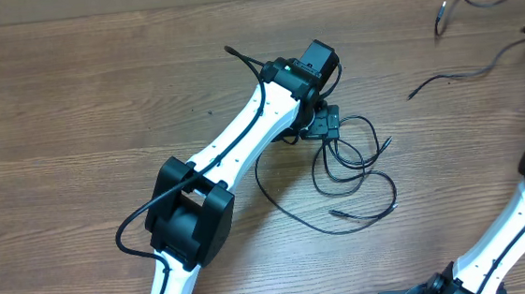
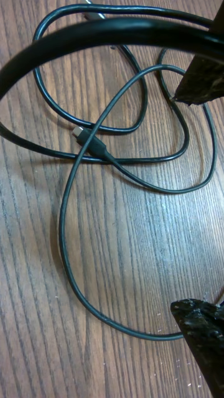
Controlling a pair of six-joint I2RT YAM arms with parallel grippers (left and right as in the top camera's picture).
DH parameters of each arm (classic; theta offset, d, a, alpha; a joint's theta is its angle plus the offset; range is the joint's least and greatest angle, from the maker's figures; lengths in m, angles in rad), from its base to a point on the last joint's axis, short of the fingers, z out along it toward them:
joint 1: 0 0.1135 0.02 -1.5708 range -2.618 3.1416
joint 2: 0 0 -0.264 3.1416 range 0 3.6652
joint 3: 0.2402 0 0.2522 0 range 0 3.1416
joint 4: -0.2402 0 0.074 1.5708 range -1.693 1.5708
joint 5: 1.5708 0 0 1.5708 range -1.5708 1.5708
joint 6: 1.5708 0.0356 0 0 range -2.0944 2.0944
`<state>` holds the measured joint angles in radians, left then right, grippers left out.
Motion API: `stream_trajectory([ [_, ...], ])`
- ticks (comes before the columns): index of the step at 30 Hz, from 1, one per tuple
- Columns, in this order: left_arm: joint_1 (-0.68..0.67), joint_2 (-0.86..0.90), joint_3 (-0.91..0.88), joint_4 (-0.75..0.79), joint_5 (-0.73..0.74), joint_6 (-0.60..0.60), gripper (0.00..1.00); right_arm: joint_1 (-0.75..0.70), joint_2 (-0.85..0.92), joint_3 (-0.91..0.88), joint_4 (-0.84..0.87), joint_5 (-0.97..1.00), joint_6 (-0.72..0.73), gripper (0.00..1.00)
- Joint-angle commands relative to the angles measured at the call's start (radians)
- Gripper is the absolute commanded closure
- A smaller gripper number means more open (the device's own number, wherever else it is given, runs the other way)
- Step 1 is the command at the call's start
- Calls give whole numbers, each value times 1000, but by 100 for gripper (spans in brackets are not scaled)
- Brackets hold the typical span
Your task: Untangle cables
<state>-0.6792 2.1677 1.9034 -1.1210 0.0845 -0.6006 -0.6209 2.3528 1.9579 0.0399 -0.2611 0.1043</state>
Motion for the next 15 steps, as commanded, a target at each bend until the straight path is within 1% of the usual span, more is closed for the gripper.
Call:
stream_trajectory([
  [1,-2,17,-5,0,-14,-5,0,-69,13,26,2,14,-6,96],
  [6,-2,17,-5,0,-14,-6,0,-138,14,26,-17,17,-5,96],
  [7,-2,17,-5,0,-14,-5,0,-149,14,26,-20,16,-5,89],
  [8,-2,17,-5,0,-14,-6,0,-159,14,26,-24,12,-5,76],
  [9,-2,17,-5,0,-14,-5,1,-169,14,26,-33,12,-5,52],
  [10,-2,17,-5,0,-14,-5,0,-176,14,26,-40,13,-5,32],
  [11,-2,17,-5,0,-14,-6,0,-183,14,26,-46,13,-5,9],
  [12,-2,17,-5,0,-14,-5,0,-188,14,26,-55,13,-5,0],
  [15,-2,17,-5,0,-14,-5,1,-198,14,26,-84,12,-5,0],
])
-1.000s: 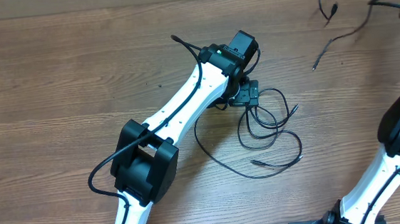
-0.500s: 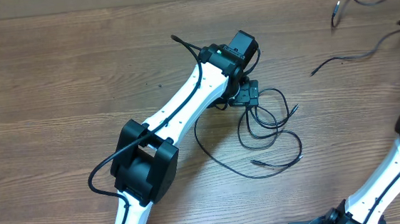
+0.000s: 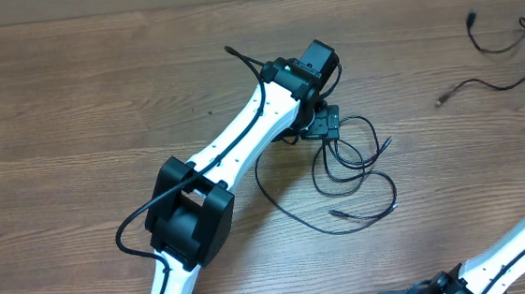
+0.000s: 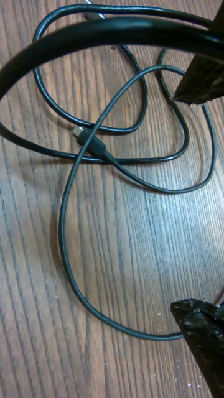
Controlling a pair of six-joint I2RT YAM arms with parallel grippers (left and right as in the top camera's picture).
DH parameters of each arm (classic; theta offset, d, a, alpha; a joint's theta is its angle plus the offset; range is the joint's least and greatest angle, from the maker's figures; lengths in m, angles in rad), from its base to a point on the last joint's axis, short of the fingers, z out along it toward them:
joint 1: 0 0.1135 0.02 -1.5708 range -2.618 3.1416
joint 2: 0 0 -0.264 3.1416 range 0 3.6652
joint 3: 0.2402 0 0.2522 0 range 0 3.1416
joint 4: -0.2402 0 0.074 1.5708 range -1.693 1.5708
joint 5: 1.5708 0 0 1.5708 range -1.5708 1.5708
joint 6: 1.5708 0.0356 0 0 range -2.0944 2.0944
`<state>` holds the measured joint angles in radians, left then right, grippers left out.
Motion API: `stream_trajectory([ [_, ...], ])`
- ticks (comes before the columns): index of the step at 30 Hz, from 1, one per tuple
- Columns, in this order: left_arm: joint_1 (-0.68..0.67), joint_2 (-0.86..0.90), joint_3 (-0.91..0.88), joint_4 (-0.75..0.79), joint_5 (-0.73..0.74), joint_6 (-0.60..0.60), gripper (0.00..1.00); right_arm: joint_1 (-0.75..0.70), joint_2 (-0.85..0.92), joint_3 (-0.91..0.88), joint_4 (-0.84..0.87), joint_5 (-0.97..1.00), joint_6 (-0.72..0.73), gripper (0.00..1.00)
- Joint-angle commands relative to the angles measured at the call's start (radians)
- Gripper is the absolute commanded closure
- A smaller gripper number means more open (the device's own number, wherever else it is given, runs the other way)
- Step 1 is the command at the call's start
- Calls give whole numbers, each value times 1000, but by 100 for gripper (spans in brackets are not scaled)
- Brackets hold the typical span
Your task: Untangle cables
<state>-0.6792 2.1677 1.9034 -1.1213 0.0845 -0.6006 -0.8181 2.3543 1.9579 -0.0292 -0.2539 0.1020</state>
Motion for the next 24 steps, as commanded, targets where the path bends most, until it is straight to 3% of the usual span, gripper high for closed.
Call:
stream_trajectory([
  [1,-2,17,-5,0,-14,-6,0,-2,12,26,-26,1,-3,0],
  [8,-2,17,-5,0,-14,-5,0,-2,4,26,-166,-106,-17,0],
  [14,-2,17,-5,0,-14,-5,0,0,-20,28,-414,-328,-265,0],
  [24,-2,17,-5,0,-14,-5,0,19,-194,28,-692,-233,-348,0],
])
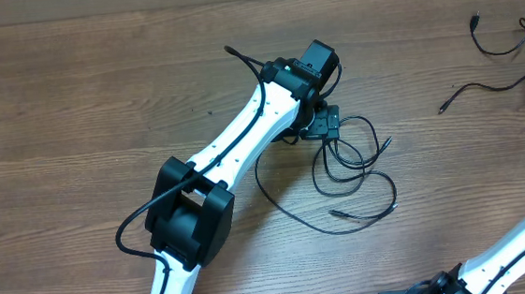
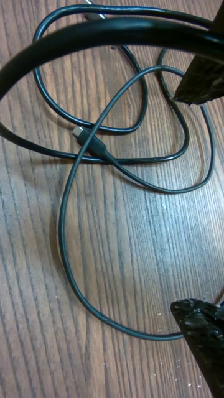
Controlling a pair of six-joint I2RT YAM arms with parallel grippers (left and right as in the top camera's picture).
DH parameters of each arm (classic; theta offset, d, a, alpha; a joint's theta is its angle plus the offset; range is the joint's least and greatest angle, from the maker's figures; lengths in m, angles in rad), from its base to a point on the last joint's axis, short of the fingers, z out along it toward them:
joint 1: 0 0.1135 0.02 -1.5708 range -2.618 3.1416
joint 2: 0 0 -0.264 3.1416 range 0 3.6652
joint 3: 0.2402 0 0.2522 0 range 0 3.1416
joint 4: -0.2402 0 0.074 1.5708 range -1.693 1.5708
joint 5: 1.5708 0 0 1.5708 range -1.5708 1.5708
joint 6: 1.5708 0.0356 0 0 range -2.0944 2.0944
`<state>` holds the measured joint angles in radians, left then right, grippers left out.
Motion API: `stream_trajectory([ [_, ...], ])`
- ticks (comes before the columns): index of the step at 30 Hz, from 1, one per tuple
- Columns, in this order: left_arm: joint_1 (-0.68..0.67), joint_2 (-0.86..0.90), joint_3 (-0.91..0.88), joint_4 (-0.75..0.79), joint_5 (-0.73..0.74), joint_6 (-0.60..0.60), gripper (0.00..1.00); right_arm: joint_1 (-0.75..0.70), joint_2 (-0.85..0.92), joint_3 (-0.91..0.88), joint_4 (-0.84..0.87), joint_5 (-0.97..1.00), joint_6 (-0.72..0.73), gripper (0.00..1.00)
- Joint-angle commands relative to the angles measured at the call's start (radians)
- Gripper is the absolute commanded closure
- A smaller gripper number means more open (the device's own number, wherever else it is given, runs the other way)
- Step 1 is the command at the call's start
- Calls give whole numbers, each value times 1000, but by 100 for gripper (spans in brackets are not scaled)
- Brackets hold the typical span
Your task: Untangle cables
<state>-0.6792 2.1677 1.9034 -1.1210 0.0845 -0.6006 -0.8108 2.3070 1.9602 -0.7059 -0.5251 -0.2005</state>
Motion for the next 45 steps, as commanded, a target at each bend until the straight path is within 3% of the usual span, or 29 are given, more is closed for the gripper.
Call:
stream_trajectory([
  [1,-2,17,-5,0,-14,-5,1,15,-166,26,-43,57,-53,0],
  [8,-2,17,-5,0,-14,-5,0,79,-195,14,-271,79,-175,0],
  [18,-2,17,-5,0,-14,-6,0,215,-195,6,-378,466,-167,0],
  [29,-2,17,-5,0,-14,-5,0,217,-185,-97,-356,535,-168,0],
  [45,-2,17,-5,0,-14,-5,0,195,-87,-246,-170,536,-176,0],
])
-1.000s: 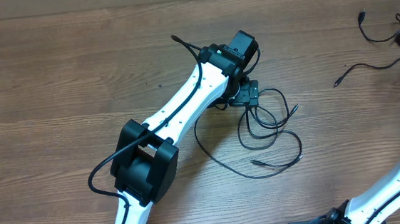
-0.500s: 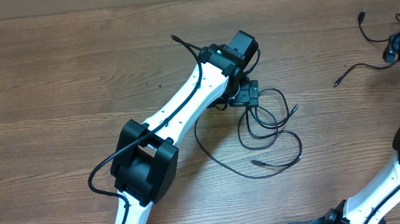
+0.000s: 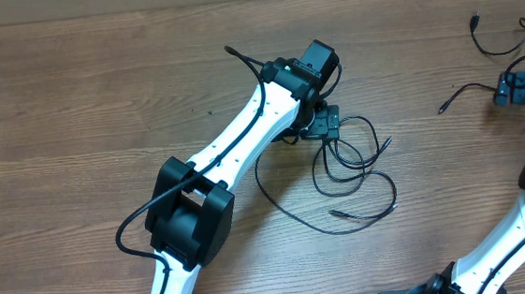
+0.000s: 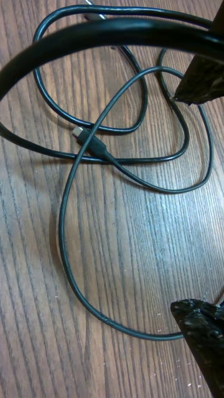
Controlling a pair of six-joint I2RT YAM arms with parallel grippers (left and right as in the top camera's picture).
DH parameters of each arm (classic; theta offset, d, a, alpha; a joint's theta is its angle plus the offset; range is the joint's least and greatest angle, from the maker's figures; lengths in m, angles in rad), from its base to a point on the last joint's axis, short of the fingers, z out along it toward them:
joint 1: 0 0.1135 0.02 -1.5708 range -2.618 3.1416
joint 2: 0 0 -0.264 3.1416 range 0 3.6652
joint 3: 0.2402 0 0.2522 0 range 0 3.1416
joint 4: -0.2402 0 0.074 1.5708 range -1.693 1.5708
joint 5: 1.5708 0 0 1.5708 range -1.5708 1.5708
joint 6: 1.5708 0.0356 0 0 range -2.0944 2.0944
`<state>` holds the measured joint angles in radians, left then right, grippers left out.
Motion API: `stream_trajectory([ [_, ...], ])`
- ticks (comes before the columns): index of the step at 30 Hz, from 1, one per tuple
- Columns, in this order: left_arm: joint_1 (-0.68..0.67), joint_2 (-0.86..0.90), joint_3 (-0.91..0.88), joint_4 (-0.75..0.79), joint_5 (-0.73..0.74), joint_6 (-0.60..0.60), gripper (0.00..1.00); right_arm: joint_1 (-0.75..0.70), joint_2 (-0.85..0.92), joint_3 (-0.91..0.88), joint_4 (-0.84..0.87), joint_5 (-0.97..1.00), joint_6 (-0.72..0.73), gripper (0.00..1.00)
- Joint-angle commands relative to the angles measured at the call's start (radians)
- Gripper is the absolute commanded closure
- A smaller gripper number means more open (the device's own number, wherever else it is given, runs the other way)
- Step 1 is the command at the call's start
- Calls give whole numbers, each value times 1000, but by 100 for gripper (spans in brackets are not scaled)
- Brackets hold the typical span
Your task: Untangle cables
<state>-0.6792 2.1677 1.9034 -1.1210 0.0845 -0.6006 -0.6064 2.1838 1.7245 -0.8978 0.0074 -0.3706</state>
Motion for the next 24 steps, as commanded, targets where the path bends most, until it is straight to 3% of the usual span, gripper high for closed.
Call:
stream_trajectory([
  [1,-2,17,-5,0,-14,-5,0,-12,51,-11,27,3,-6,0],
  [24,-2,17,-5,0,-14,-5,0,-23,319,-11,283,-9,-66,0],
])
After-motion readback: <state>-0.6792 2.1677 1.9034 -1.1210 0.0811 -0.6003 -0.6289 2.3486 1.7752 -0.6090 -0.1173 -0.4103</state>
